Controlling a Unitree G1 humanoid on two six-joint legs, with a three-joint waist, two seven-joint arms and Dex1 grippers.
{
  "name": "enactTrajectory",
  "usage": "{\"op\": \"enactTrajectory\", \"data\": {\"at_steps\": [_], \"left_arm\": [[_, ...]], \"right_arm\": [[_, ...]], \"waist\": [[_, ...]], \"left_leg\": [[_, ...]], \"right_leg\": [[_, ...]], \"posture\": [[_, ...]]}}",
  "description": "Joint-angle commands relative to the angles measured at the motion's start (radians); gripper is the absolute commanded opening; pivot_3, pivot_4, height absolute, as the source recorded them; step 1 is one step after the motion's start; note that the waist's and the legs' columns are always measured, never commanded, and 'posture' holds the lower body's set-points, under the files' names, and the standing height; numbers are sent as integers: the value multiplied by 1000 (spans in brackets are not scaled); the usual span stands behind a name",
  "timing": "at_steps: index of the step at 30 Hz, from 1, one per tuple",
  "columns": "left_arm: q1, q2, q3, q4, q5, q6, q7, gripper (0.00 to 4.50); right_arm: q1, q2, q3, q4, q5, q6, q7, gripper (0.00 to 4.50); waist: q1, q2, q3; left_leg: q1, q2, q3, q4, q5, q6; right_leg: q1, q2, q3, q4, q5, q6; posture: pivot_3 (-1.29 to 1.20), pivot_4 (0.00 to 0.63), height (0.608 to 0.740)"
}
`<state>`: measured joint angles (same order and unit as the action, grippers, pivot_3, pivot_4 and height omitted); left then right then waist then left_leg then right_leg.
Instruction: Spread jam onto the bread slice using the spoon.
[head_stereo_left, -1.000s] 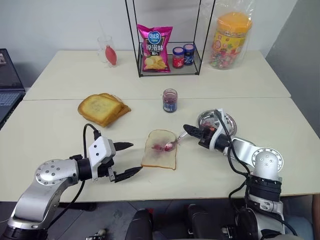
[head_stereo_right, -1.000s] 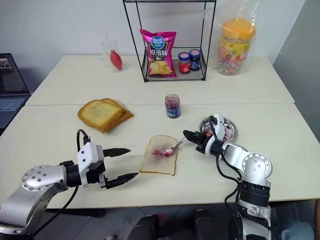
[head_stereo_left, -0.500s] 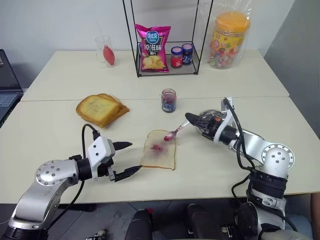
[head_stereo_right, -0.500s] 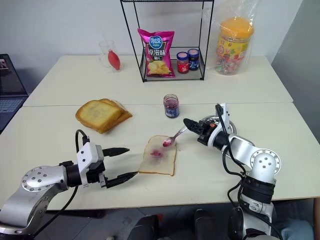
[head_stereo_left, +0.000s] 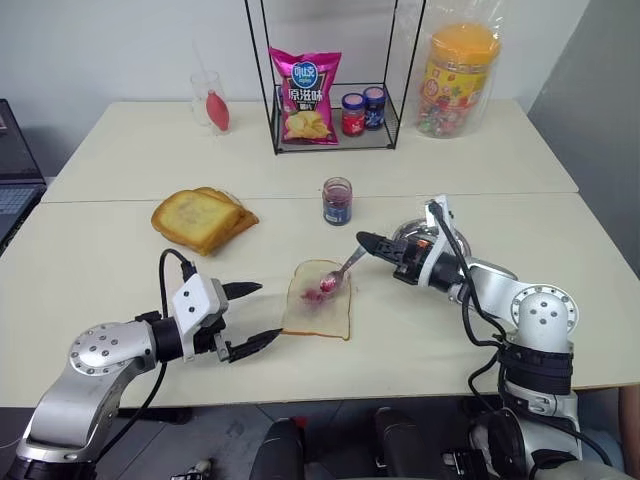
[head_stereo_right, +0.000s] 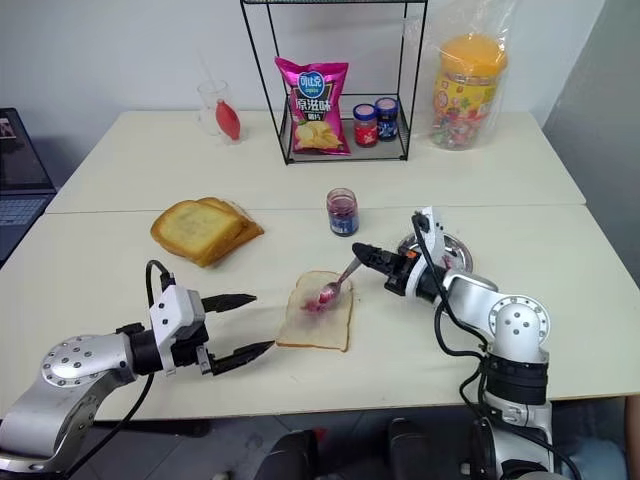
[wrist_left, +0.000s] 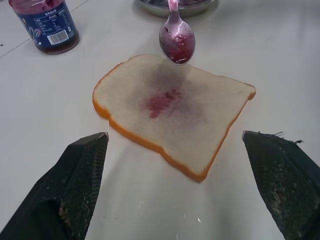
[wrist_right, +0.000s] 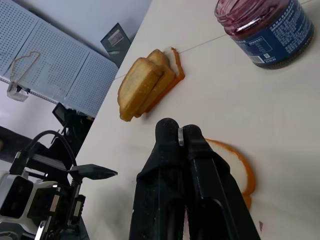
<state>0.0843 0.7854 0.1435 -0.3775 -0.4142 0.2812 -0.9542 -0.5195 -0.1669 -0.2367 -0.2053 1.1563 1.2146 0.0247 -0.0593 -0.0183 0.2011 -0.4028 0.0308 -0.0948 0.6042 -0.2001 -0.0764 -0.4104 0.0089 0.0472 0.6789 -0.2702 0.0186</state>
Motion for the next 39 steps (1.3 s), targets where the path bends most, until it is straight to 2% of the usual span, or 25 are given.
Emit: {"op": "enactTrajectory", "data": {"at_steps": [1,11,16,21,23,25,28,32,36,39], "left_arm": [[-13,1,7,-2,5,-23,-5,4500],[-69,-2,-6,7,-11,-8,-9,4500],[-97,25,-22,-6,-25,-1,-61,4500],[-187,54,-55,-63,-75,69,-110,4500],[-253,64,-109,-107,-64,88,-124,4500],[-301,51,-133,-134,-86,124,-115,4500],[-398,-21,-158,-146,-160,226,-48,4500],[-496,-52,-258,-98,-83,212,-68,4500],[-625,-137,-414,9,27,173,-75,4500],[-669,-182,-472,59,78,145,-82,4500]], "right_arm": [[20,-9,22,-84,2,-44,44,62],[57,-47,2,-166,67,-70,46,62],[62,-58,-32,-196,120,-107,8,62],[74,-117,-134,-188,168,-169,-62,62],[96,-161,-201,-171,168,-201,-88,62],[112,-187,-236,-162,174,-228,-104,62],[143,-214,-288,-126,180,-268,-112,62],[180,-254,-323,-52,145,-306,-93,62],[187,-293,-300,90,35,-352,-26,62],[165,-306,-283,163,-18,-375,14,62]], "waist": [[0,0,0],[1,0,0],[1,0,0],[5,-1,0],[8,-1,0],[10,-1,0],[8,0,1],[3,-1,1],[3,-1,1],[0,-1,1]], "left_leg": [[0,0,0,0,0,0],[0,0,0,-1,0,0],[0,0,0,-1,0,0],[-1,0,0,-1,0,0],[-1,-1,0,0,0,0],[-3,-1,0,0,0,0],[-3,-1,1,0,0,0],[-3,-1,0,1,0,0],[0,-1,1,1,0,0],[0,-1,3,3,0,0]], "right_leg": [[0,0,0,0,0,0],[0,0,0,0,0,0],[0,0,0,0,0,1],[0,0,0,0,0,1],[0,0,0,-1,0,1],[0,0,0,-2,1,2],[0,0,0,-3,2,4],[0,1,0,-2,2,4],[1,1,2,0,2,4],[2,1,4,0,3,6]], "posture": [[0,150,740],[0,150,740],[0,150,740],[0,150,740],[0,150,740],[0,150,740],[0,150,740],[0,150,740],[0,150,740],[0,150,740]]}}
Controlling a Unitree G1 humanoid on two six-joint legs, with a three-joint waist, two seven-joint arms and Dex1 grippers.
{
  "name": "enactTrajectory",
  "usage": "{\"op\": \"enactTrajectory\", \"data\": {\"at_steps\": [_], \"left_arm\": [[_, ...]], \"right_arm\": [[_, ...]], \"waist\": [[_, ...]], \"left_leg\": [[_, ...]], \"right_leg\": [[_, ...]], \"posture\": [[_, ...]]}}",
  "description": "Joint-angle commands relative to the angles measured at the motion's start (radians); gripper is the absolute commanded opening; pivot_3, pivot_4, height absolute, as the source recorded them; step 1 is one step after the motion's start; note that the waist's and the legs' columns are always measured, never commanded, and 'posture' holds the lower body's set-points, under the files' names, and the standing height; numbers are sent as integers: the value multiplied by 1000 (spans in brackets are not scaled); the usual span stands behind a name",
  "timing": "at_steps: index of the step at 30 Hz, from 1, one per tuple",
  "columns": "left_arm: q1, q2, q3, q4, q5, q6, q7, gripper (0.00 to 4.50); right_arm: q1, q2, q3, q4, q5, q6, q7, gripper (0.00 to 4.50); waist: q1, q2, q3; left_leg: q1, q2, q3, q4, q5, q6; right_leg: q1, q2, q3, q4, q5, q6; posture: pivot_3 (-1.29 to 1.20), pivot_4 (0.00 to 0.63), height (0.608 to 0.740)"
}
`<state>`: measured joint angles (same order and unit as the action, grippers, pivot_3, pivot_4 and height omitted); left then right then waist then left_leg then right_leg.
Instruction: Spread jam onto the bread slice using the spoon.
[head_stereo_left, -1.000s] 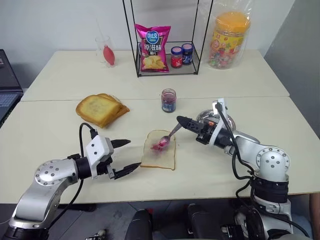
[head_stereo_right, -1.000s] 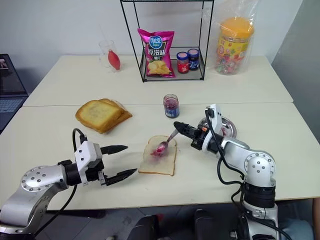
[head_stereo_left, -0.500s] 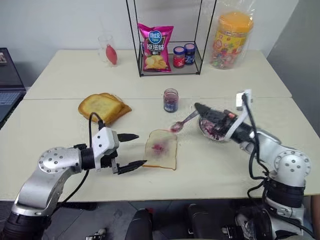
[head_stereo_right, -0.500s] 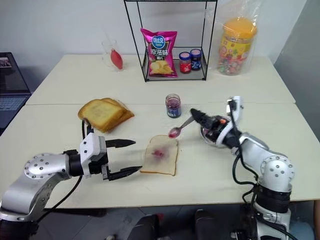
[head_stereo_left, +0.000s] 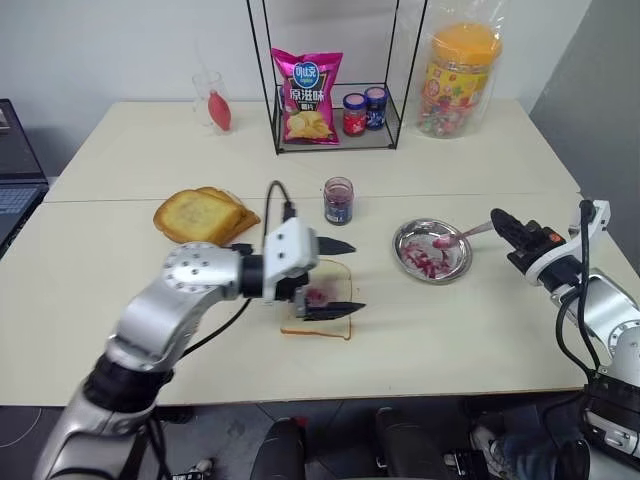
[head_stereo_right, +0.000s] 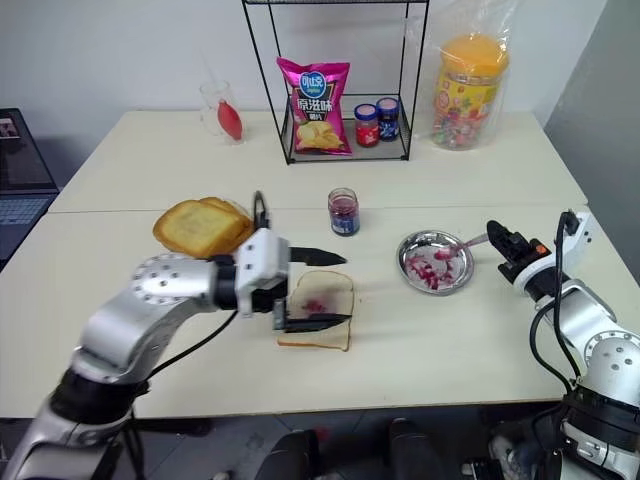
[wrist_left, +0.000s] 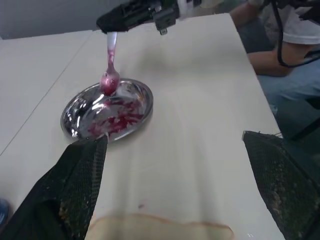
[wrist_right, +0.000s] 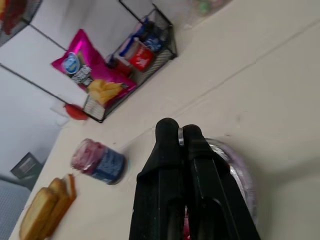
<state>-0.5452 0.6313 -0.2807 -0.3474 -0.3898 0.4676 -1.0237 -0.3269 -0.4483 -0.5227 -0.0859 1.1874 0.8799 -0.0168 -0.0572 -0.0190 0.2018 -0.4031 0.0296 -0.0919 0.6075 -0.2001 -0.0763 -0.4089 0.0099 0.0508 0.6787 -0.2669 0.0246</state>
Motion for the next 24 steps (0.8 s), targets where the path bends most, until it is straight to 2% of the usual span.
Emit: {"op": "enactTrajectory", "data": {"at_steps": [1,8,9,13,20,24], "left_arm": [[-48,-38,-57,41,69,-50,-10,4500],[-84,-107,-83,79,113,-59,-6,4500],[-86,-113,-80,77,112,-54,-7,4500],[-85,-114,-65,77,115,-44,-8,4500],[-87,-107,-45,87,120,-45,-5,4500],[-92,-111,-39,98,123,-48,-2,4500]], "right_arm": [[-36,-21,0,62,-53,-45,62,62],[-63,-18,16,172,-141,-63,111,62],[-67,-16,18,170,-142,-55,113,476],[-69,-22,42,129,-178,-63,144,1403],[-51,0,49,80,-209,-86,177,2798],[-56,20,54,64,-241,-126,194,3755]], "waist": [[-2,0,0],[-2,0,0],[-1,0,0],[-3,0,0],[-2,0,0],[-2,0,0]], "left_leg": [[0,0,2,0,0,0],[2,0,10,0,0,1],[2,0,11,0,0,1],[3,0,13,1,0,1],[3,0,13,1,0,1],[3,0,13,1,0,1]], "right_leg": [[0,0,2,0,0,0],[-1,1,11,0,1,3],[-1,1,12,-1,2,4],[-1,1,15,-1,3,5],[-1,1,16,-1,3,6],[-1,1,16,-1,3,6]], "posture": [[0,150,740],[0,150,740],[0,150,740],[0,150,740],[0,150,740],[0,150,740]]}}
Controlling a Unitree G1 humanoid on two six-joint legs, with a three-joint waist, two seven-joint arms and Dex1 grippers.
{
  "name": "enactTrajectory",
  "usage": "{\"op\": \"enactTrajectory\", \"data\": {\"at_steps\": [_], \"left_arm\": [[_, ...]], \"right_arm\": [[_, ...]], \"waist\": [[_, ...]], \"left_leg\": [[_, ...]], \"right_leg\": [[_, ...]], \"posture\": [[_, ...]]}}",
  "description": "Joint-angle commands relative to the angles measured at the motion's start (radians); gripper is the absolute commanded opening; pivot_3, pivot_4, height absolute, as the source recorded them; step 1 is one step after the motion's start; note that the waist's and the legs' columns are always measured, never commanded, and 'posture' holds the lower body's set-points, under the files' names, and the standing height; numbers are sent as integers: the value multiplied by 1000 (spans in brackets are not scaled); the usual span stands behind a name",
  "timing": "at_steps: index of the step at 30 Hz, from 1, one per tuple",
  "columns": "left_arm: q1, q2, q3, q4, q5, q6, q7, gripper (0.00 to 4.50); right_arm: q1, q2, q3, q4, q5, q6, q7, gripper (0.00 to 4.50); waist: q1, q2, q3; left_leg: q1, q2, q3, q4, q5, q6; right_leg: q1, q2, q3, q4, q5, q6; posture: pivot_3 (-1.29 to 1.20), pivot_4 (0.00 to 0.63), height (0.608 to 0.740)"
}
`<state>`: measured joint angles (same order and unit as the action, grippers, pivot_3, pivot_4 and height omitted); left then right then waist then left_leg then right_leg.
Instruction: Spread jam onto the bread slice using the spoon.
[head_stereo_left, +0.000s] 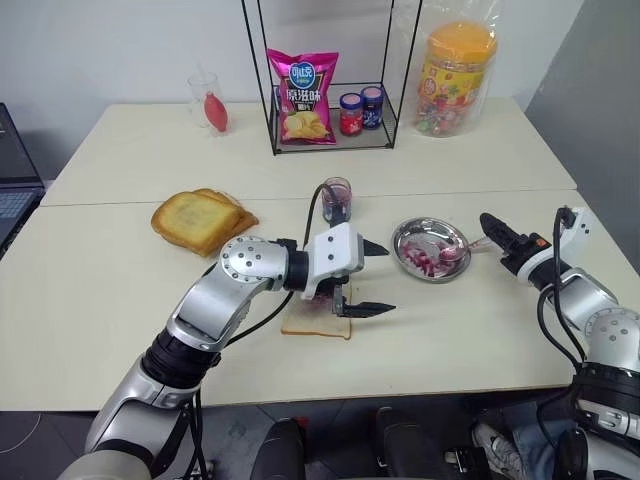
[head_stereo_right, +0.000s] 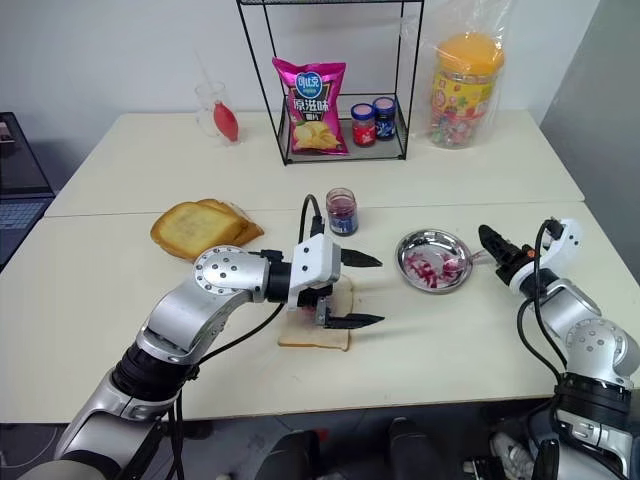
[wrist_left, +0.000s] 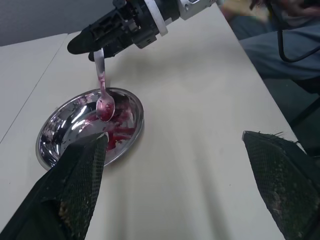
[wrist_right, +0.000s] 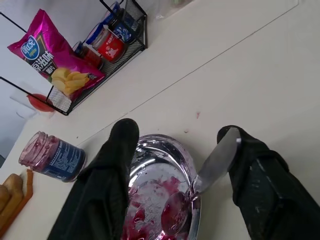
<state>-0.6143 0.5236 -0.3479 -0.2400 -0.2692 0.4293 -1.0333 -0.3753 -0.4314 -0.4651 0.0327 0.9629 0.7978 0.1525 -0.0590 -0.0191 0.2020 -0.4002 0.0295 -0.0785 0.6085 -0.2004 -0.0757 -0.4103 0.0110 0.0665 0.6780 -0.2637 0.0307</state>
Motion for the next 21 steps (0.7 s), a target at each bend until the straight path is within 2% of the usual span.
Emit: {"op": "enactTrajectory", "data": {"at_steps": [1,2,7,12,21], "left_arm": [[-23,-4,29,-9,3,-10,9,4500],[-22,-5,30,-9,4,-10,11,4500],[-20,-5,34,-9,6,-11,17,4500],[-22,-11,42,-7,3,-9,32,4500],[-23,-16,55,-13,2,-3,39,4500]], "right_arm": [[-6,2,1,-60,-27,-53,32,3939],[3,-2,16,-75,-42,-59,47,4193],[40,-29,97,-132,-138,-96,114,4193],[79,-68,192,-132,-324,-240,179,4193],[75,-16,150,-101,-353,-307,175,4193]], "waist": [[0,0,0],[0,0,0],[1,0,0],[1,0,0],[1,0,0]], "left_leg": [[0,0,0,0,0,0],[0,0,0,0,0,0],[0,0,0,0,0,0],[0,0,0,1,0,0],[0,0,1,1,0,0]], "right_leg": [[0,0,0,0,0,0],[0,0,0,0,0,0],[0,0,0,0,0,0],[0,0,1,0,1,1],[0,0,1,0,1,1]], "posture": [[0,150,740],[0,150,740],[0,150,740],[0,150,740],[0,150,740]]}}
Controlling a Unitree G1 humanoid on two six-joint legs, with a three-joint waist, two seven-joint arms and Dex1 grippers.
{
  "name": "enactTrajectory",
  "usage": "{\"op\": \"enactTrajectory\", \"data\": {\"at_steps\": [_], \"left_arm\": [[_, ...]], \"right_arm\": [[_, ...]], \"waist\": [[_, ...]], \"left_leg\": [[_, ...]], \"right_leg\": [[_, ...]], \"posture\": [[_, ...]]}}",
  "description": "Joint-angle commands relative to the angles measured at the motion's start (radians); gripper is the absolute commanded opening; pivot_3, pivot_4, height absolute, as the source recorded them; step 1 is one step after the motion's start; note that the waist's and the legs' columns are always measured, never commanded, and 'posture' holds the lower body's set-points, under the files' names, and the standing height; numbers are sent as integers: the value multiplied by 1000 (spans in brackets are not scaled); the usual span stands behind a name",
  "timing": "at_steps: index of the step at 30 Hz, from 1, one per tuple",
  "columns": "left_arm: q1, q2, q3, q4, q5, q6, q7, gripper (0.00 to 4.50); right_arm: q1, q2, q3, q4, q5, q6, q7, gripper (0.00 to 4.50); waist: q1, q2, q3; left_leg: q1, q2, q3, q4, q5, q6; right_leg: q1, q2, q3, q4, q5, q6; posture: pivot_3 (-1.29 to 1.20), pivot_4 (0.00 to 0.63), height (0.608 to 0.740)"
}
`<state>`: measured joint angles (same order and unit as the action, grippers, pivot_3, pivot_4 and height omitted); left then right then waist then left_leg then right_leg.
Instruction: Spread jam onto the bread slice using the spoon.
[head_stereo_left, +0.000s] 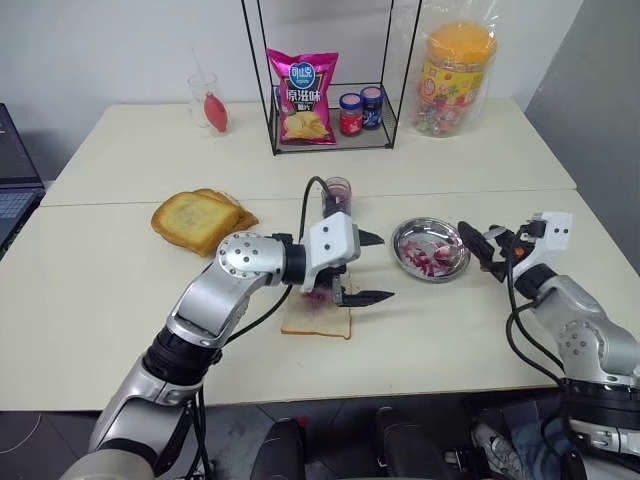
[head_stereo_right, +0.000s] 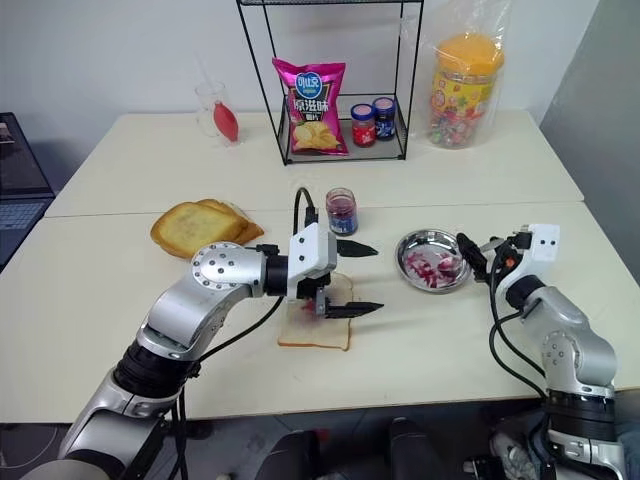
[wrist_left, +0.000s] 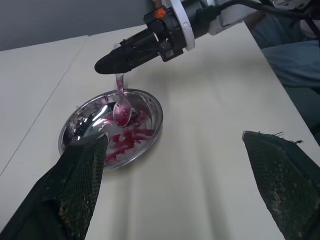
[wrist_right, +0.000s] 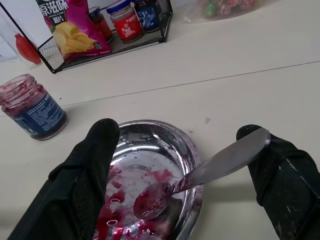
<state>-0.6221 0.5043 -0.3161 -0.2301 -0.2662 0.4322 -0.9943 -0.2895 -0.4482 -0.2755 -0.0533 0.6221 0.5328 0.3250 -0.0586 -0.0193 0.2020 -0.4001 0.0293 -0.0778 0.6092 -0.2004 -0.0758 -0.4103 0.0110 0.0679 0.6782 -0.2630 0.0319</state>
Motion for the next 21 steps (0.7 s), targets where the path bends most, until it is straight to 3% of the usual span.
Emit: {"op": "enactTrajectory", "data": {"at_steps": [1,11,21], "left_arm": [[-13,6,22,-22,1,-10,-1,4500],[-14,6,26,-20,1,-19,2,4500],[-12,2,33,-13,4,-22,15,4500]], "right_arm": [[-5,-11,-22,-16,-41,-61,16,4193],[27,-82,98,29,-258,-204,106,4193],[-50,31,-80,51,-80,-88,10,4193]], "waist": [[0,0,0],[0,0,0],[1,0,0]], "left_leg": [[0,0,0,0,0,0],[0,0,0,0,0,0],[0,0,0,1,0,0]], "right_leg": [[0,0,0,0,0,0],[0,0,0,0,0,0],[0,0,1,1,1,1]], "posture": [[0,150,740],[0,150,740],[0,150,740]]}}
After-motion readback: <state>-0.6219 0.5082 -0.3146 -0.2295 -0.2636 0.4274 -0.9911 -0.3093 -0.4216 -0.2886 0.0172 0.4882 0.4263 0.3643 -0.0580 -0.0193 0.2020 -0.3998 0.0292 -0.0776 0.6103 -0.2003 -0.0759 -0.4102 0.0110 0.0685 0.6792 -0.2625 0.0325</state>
